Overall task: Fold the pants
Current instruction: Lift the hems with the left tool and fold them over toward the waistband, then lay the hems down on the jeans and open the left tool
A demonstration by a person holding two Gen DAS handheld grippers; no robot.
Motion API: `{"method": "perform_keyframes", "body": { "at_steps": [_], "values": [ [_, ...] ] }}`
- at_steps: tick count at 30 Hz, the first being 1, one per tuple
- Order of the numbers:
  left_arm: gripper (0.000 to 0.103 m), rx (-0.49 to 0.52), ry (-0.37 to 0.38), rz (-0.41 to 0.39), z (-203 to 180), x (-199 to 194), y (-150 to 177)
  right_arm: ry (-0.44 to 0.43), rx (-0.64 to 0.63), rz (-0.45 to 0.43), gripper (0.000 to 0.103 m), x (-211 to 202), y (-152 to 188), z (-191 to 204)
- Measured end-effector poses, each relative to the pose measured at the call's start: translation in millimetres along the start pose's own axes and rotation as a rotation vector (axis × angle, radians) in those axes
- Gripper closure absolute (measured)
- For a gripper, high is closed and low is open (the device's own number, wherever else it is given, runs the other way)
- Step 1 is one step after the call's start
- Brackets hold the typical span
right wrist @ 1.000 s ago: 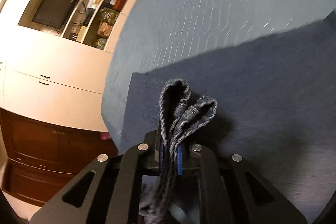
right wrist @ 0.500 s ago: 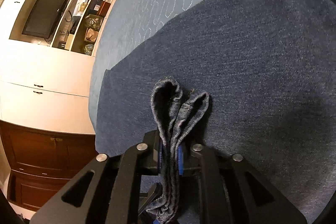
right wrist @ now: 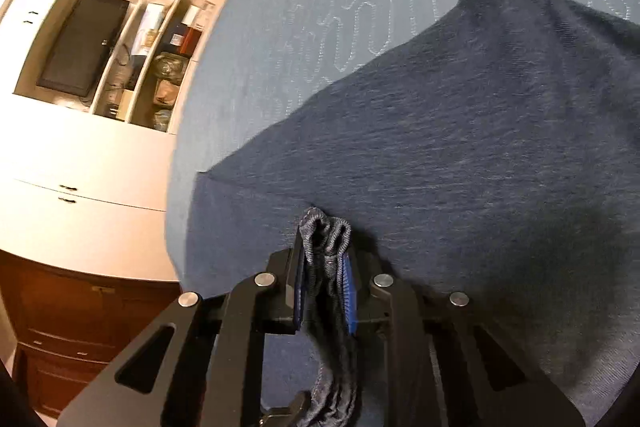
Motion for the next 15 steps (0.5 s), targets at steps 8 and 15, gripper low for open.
{"method": "perform_keyframes", "body": {
  "at_steps": [8, 15],
  "values": [
    [0.080, 0.017, 0.008, -0.046, -16.1, -11.8, -13.6, 0.040, -0.049, -0.063, 0.086, -32.0, 3.3, -1.1],
    [0.044, -0.130, 0.092, -0.045, 2.9, -27.6, -10.5, 0.081, -0.019, -0.061, 0.081, -19.9, 10.7, -22.2]
  ]
}}
Point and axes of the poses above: each gripper's, at about its wrist camera, not at the fingertips, and x roughly the way its jaws point, z to its left, y to its underside, the point moved 2 cm from there along x, roughly the way its jaws point, and after that the axes turned 11 degrees about -x, right-handed, at the moved point
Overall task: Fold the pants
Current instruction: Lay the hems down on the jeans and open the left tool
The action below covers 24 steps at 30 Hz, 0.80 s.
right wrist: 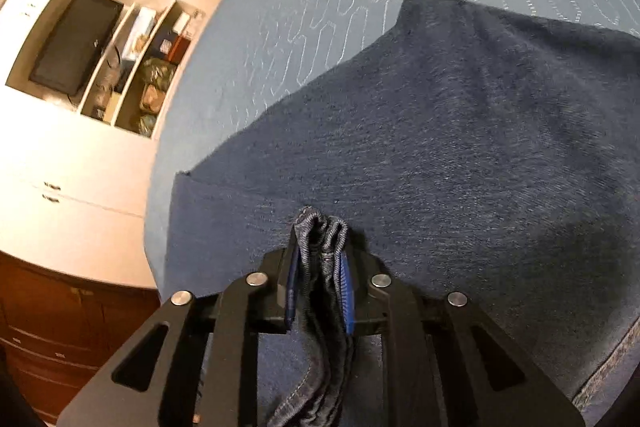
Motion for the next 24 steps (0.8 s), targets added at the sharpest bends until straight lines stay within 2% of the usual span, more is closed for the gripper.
{"method": "perform_keyframes", "body": {
  "at_steps": [1, 3, 4, 5, 6, 7, 8, 9, 10, 11, 12, 13, 14, 15, 20, 22, 24],
  "values": [
    [0.044, -0.072, 0.022, -0.006, 14.1, -10.7, -0.3, 0.010, 0.002, -0.009, 0.077, -3.0, 0.7, -0.6],
    [0.044, -0.256, 0.069, 0.021, 51.5, -25.3, 6.0, 0.085, -0.010, -0.050, 0.066, -18.4, 0.7, -0.6],
    [0.044, -0.354, 0.077, 0.039, 82.7, -27.0, 12.1, 0.123, -0.026, -0.076, 0.064, -28.1, 0.4, 1.8],
    [0.045, -0.453, 0.076, 0.055, 106.4, -29.3, 21.0, 0.175, -0.047, -0.113, 0.057, -41.6, 0.5, 6.1],
    [0.045, -0.580, 0.049, 0.083, 140.8, -28.2, 37.3, 0.234, -0.070, -0.144, 0.054, -53.4, 1.5, 11.7],
    [0.045, -0.653, 0.021, 0.106, 163.0, -25.3, 49.6, 0.327, -0.130, -0.181, 0.054, -68.5, 5.7, 26.2],
    [0.048, -0.706, -0.005, 0.131, 184.1, -20.5, 63.3, 0.371, -0.180, -0.198, 0.048, -75.9, 10.5, 38.3],
    [0.054, -0.727, -0.028, 0.170, 205.9, -10.1, 77.4, 0.405, -0.223, -0.213, 0.028, -80.4, 16.9, 50.5],
    [0.059, -0.727, -0.027, 0.216, 214.8, -3.3, 86.5, 0.439, -0.270, -0.227, 0.020, -81.6, 25.8, 66.4],
    [0.064, -0.755, 0.033, 0.281, 226.0, 7.5, 99.7, 0.464, -0.336, -0.241, 0.016, -79.8, 39.6, 85.4],
    [0.064, -0.799, 0.081, 0.306, 236.9, 12.0, 106.7, 0.476, -0.379, -0.249, 0.015, -75.5, 48.7, 100.7],
    [0.064, -0.834, 0.084, 0.319, 245.5, 13.5, 113.4, 0.516, -0.412, -0.263, 0.015, -69.1, 61.6, 115.7],
    [0.058, -0.848, 0.069, 0.315, 253.3, 12.8, 115.8, 0.552, -0.413, -0.262, 0.015, -63.9, 68.0, 122.3],
    [0.044, -0.861, 0.084, 0.303, 259.0, 9.6, 116.8, 0.582, -0.405, -0.241, 0.015, -53.6, 75.4, 128.1],
    [0.010, -0.908, 0.046, 0.299, 267.2, 1.7, 108.5, 0.674, -0.409, -0.173, 0.014, -14.8, 93.2, 130.7],
    [0.004, -0.893, 0.034, 0.194, 261.2, -15.4, 102.1, 0.693, -0.402, -0.173, 0.014, -6.7, 95.8, 130.9],
    [0.002, -0.868, 0.074, 0.224, 255.3, -3.7, 93.9, 0.729, -0.406, -0.173, 0.014, -1.5, 98.0, 127.4]
  ]
}}
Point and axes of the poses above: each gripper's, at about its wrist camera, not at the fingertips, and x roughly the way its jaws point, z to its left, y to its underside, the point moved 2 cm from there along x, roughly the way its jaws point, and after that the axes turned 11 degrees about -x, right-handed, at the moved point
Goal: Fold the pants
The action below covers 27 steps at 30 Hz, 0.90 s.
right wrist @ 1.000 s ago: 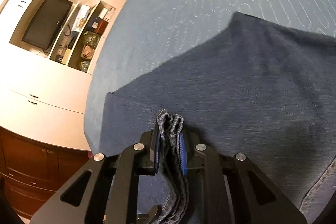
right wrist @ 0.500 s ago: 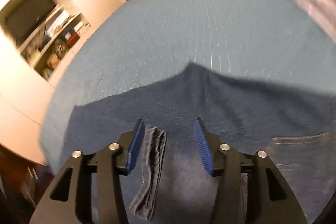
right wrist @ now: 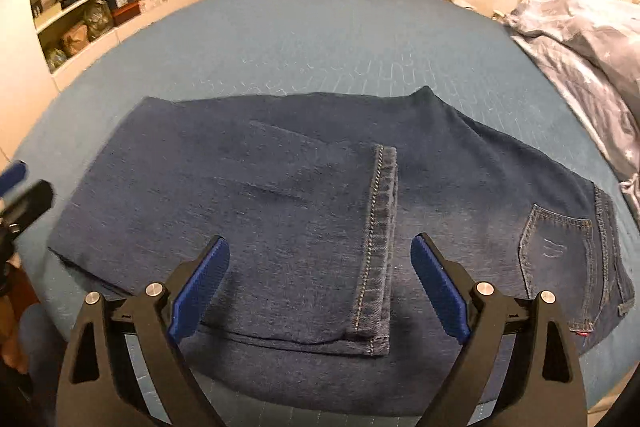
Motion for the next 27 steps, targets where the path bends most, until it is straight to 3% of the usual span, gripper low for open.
{"method": "perform_keyframes", "body": {
  "at_steps": [2, 4, 5, 6, 8, 10, 11, 14, 15, 17, 20, 22, 24, 25, 26, 27],
  "values": [
    [0.003, 0.022, -0.017, -0.008, -4.3, 5.4, 3.8, 0.047, -0.004, 0.029, 0.014, 8.9, 5.6, -0.9],
    [0.018, 0.017, 0.020, 0.030, -6.1, 12.7, 6.4, 0.045, 0.008, 0.075, 0.014, 19.3, 11.0, -2.4],
    [0.031, 0.029, 0.034, 0.040, -8.2, 16.4, 8.4, 0.045, 0.003, 0.086, 0.014, 24.5, 15.1, -3.0],
    [0.052, 0.064, 0.012, 0.043, -11.1, 22.2, 11.8, 0.046, 0.000, 0.085, 0.014, 28.7, 19.4, -3.9],
    [0.072, 0.116, 0.060, 0.098, -13.8, 38.6, 17.4, 0.009, 0.048, 0.086, 0.014, 33.4, 24.7, -8.7],
    [0.082, 0.111, 0.062, 0.155, 2.2, 56.9, 20.1, -0.038, 0.110, 0.104, 0.012, 38.0, 27.9, -15.7],
    [0.101, 0.096, 0.070, 0.164, 11.5, 60.6, 18.9, -0.044, 0.097, 0.107, 0.011, 39.8, 27.3, -16.4],
    [0.100, 0.106, -0.019, 0.120, 30.2, 59.3, -2.1, -0.049, 0.073, 0.100, 0.010, 42.2, 28.2, -16.6],
    [0.098, 0.118, -0.009, 0.110, 28.2, 59.5, -9.5, -0.049, 0.075, 0.097, 0.009, 43.1, 28.7, -17.5],
    [0.094, 0.144, 0.055, 0.095, 14.8, 60.8, -31.1, -0.042, 0.068, 0.088, 0.009, 43.7, 30.0, -16.8],
    [0.083, 0.268, 0.128, 0.108, -24.1, 82.0, -56.9, -0.051, 0.070, 0.089, 0.009, 41.3, 33.2, -13.9],
    [0.080, 0.338, 0.189, 0.216, -39.6, 119.6, -61.8, -0.056, 0.065, 0.094, 0.009, 40.7, 33.8, -14.0],
    [0.084, 0.368, 0.129, 0.257, -30.4, 152.5, -66.3, -0.058, 0.062, 0.094, 0.009, 35.3, 32.8, -11.8],
    [0.088, 0.303, 0.168, 0.276, -17.1, 161.5, -76.8, -0.060, 0.061, 0.094, 0.009, 35.2, 32.9, -11.7],
    [0.101, 0.256, 0.166, 0.276, -7.8, 165.4, -85.6, -0.061, 0.059, 0.092, 0.009, 35.3, 33.2, -11.7],
    [0.101, 0.232, 0.104, 0.257, 4.3, 170.1, -96.6, -0.061, 0.058, 0.090, 0.009, 35.1, 33.4, -11.6]
  ]
}}
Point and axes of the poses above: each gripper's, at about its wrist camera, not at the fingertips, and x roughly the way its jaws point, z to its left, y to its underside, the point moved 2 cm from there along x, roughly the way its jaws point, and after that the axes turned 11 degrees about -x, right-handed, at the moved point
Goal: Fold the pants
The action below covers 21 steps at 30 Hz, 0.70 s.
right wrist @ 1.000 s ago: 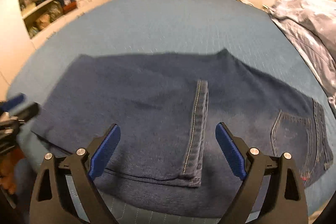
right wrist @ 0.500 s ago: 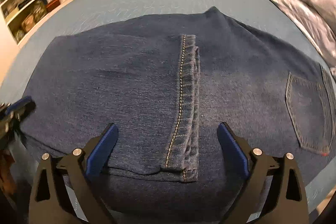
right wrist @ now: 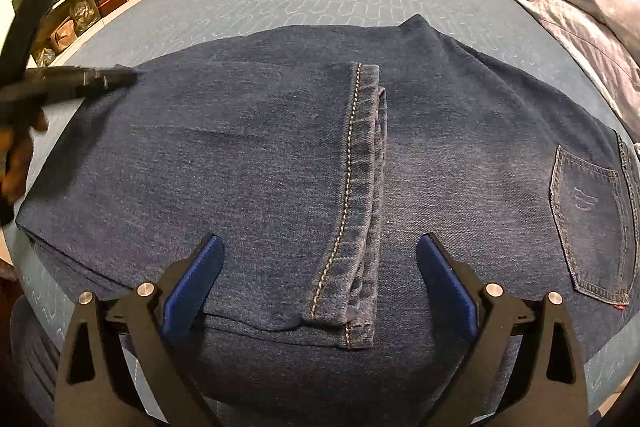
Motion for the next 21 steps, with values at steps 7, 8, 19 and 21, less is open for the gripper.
{"method": "perform_keyframes", "body": {
  "at_steps": [7, 8, 19, 21],
  "values": [
    [0.081, -0.023, 0.027, -0.050, -17.4, -30.7, 13.8, 0.001, -0.001, 0.000, 0.008, -0.3, 1.5, 1.2],
    [0.069, -0.013, 0.005, -0.028, -19.7, -24.6, 23.3, 0.002, -0.001, -0.001, 0.008, -0.6, 1.5, 1.3],
    [0.053, -0.265, -0.131, -0.279, -2.9, -147.0, 141.8, -0.003, -0.001, 0.018, 0.008, -0.1, -2.0, 0.3],
    [0.048, -0.218, -0.164, -0.302, -30.4, -151.7, 177.2, 0.000, -0.002, 0.020, 0.008, 0.3, -2.8, 0.4]
  ]
}}
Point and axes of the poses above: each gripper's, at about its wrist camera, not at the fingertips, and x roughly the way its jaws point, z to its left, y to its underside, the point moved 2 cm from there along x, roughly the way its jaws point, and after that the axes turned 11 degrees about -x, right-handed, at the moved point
